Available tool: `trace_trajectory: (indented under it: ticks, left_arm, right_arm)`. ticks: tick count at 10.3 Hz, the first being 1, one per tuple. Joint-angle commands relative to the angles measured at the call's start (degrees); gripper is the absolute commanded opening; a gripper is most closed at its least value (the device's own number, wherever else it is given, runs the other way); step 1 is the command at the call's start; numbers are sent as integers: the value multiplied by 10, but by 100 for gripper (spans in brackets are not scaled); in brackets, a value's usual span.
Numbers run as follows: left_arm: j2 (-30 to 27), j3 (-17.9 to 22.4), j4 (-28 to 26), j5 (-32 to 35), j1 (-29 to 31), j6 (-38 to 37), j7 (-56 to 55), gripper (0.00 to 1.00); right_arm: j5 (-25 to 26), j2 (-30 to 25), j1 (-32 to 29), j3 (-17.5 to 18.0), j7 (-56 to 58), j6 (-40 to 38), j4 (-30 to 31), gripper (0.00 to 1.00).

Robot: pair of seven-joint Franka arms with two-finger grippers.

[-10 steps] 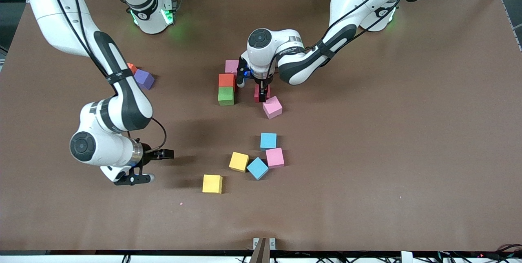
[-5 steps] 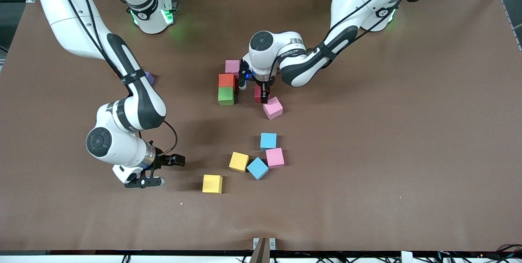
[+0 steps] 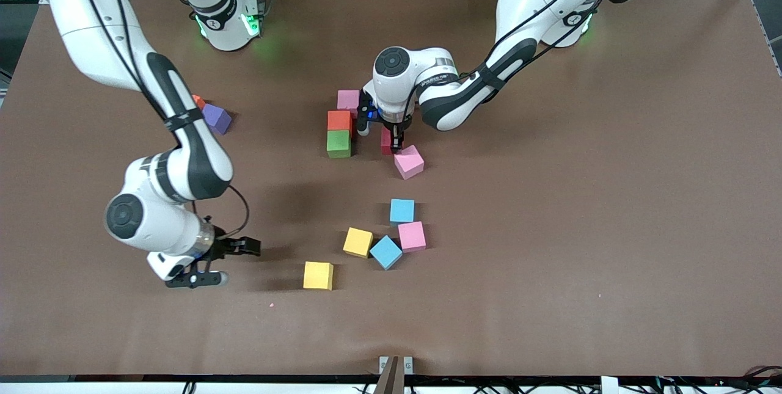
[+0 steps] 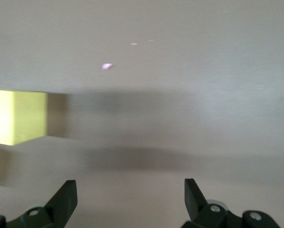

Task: Arrange 11 blocks into digit 3
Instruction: 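Lower the left gripper further and close it on the pink cube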

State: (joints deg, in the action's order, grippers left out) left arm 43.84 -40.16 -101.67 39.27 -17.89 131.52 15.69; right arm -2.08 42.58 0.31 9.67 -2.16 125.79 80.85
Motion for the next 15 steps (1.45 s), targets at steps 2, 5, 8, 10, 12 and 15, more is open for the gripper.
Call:
trace_trajectory:
  ticks: [2,5,8,10,12,15]
  left_arm:
    - [3,3,14,-9,-7,7,-27,28]
    - [13,3,36,-22,-21,7,-36,28]
    - [27,3,61,-23,-27,7,-29,27]
    - [42,7,79,-24,-35,7,-31,27]
    - [55,11,95,-24,-44,7,-34,27]
    - [63,11,106,-31,-51,7,-34,27]
  right_arm:
    - [-2,-1,-36,7,73,-24,5,100]
    - [-2,-1,-36,7,75,-24,11,100]
    - [-2,0,-36,7,75,-24,11,100]
    - [-2,0,-35,7,75,-24,11,100]
    - [-2,0,-35,7,75,-24,11,100]
    - [-2,0,-35,7,75,-23,14,100]
